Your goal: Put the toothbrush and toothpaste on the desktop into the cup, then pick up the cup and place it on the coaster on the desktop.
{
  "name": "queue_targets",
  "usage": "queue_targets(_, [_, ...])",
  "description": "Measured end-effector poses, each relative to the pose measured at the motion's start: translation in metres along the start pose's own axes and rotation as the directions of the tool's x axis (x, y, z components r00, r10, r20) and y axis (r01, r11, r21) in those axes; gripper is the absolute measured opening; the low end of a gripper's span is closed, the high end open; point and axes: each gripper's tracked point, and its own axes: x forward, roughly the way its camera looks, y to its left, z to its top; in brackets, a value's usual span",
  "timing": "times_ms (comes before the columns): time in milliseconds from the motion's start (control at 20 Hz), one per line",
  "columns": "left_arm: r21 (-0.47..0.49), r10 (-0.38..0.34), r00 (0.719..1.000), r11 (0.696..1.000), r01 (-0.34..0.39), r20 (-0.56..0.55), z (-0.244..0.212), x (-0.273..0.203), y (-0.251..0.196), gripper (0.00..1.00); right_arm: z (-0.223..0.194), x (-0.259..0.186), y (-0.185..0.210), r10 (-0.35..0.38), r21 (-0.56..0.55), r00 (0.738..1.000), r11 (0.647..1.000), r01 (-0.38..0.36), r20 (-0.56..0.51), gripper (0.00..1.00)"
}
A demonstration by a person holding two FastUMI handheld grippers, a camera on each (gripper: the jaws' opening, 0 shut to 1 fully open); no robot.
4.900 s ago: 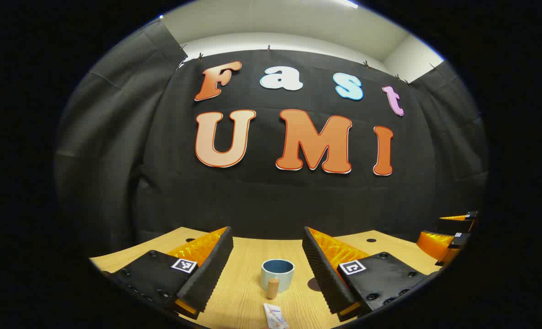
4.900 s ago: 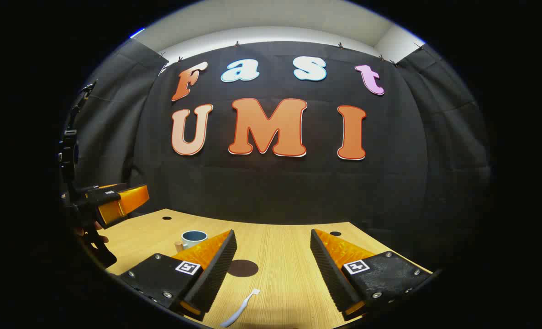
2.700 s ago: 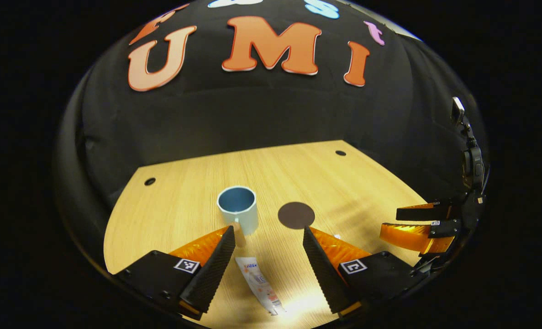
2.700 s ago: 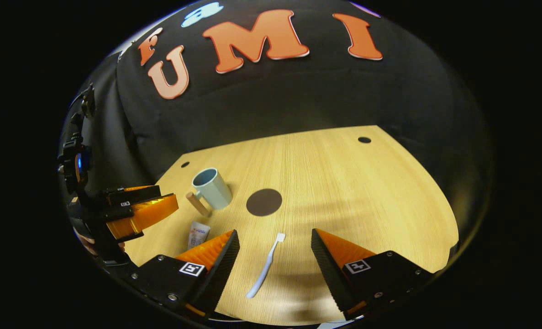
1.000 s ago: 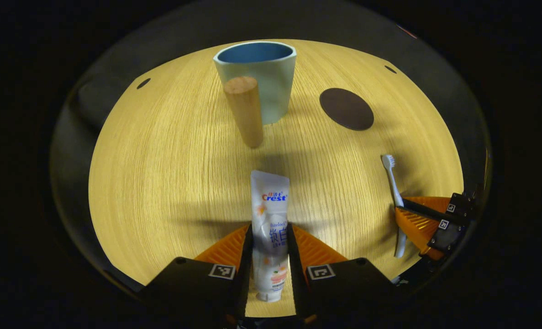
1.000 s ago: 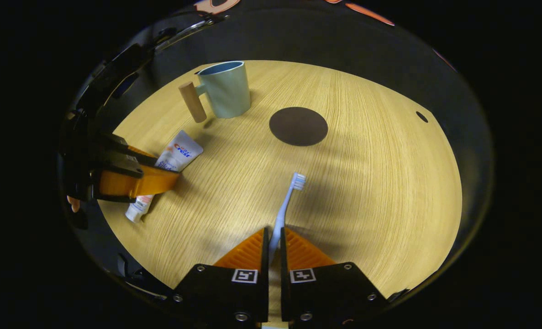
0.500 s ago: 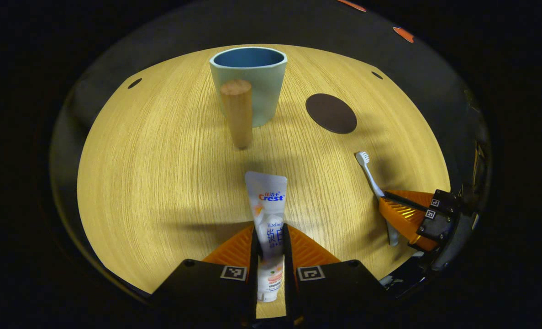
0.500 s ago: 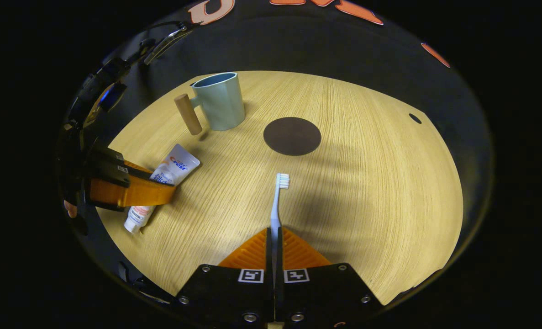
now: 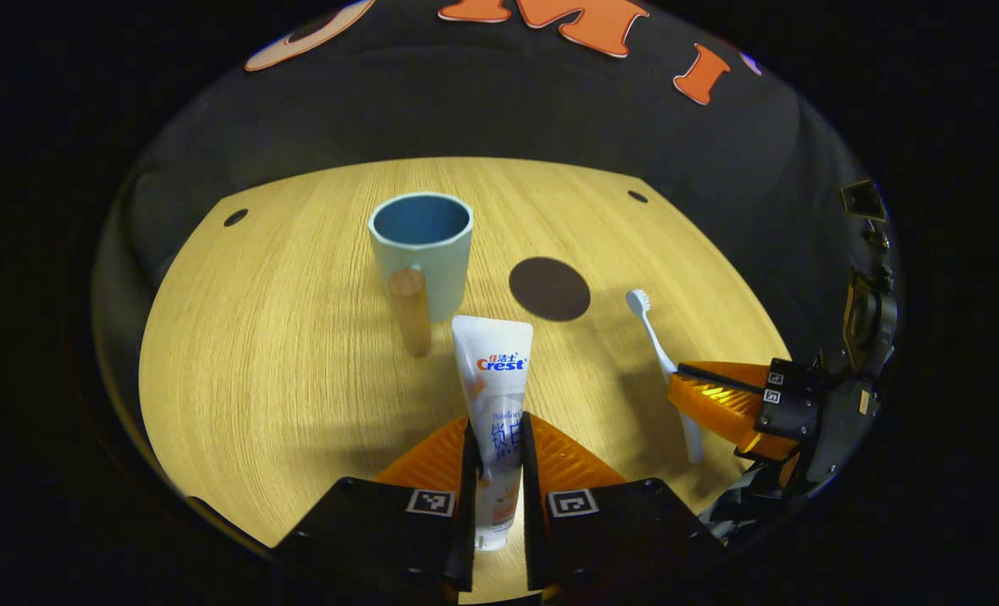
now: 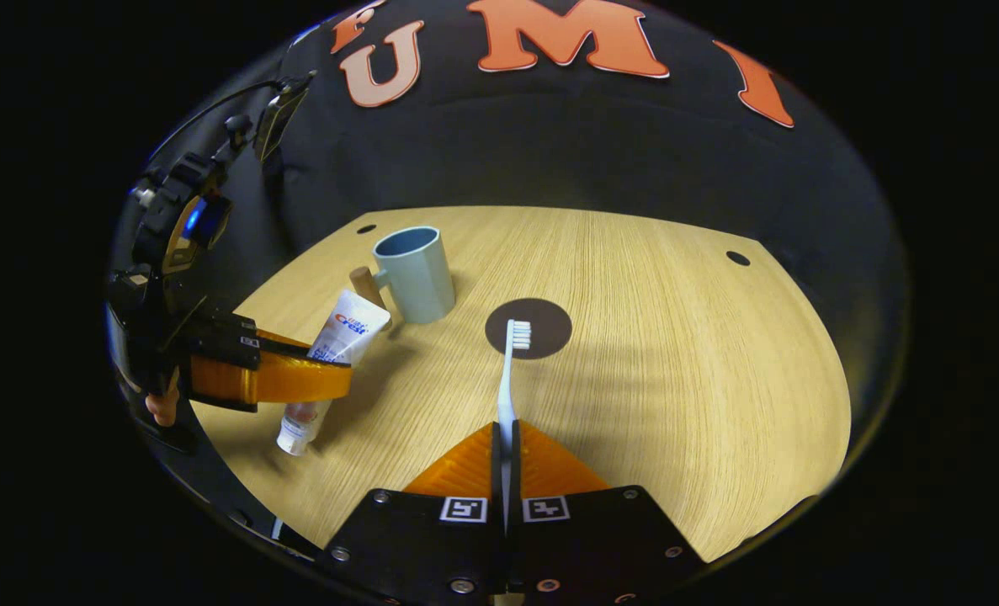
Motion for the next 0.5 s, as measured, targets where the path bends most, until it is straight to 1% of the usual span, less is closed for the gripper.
queue_targets(100, [-0.004,-0.022,0.995,1.0,0.023,0.096,0.021,-0.015,0.006,0.24,0.012,-0.006,0.001,0.01,0.027,0.998,1.0,-0.011,0.058,0.01])
queue_targets(150, [0.0,-0.03,0.988,1.0,0.03,0.153,0.033,-0.027,0.01,0.24,0.02,-0.011,0.001,0.015,0.037,0.995,0.999,-0.018,0.095,0.01])
queue_targets(200, [0.011,-0.034,0.978,0.999,0.032,0.208,0.044,-0.038,0.013,0.26,0.03,-0.016,0.0,0.015,0.042,0.991,0.999,-0.02,0.136,0.01])
queue_targets(300, [0.032,-0.042,0.95,0.999,0.034,0.309,0.055,-0.055,0.017,0.25,0.05,-0.021,-0.003,-0.013,0.044,0.976,0.999,0.003,0.219,0.01])
queue_targets(350, [0.038,-0.041,0.938,0.999,0.029,0.345,0.059,-0.063,0.019,0.25,0.054,-0.022,-0.007,-0.04,0.038,0.968,0.999,0.031,0.246,0.01])
queue_targets(400, [0.042,-0.04,0.923,0.999,0.026,0.383,0.066,-0.072,0.02,0.25,0.057,-0.023,-0.005,-0.041,0.028,0.963,0.999,0.035,0.267,0.01])
queue_targets(450, [0.045,-0.036,0.904,0.999,0.019,0.426,0.076,-0.084,0.022,0.24,0.061,-0.023,-0.005,-0.044,0.024,0.957,0.999,0.039,0.286,0.01])
queue_targets(500, [0.046,-0.028,0.882,0.999,0.008,0.47,0.087,-0.094,0.025,0.25,0.067,-0.025,-0.006,-0.052,0.019,0.951,0.999,0.048,0.306,0.01])
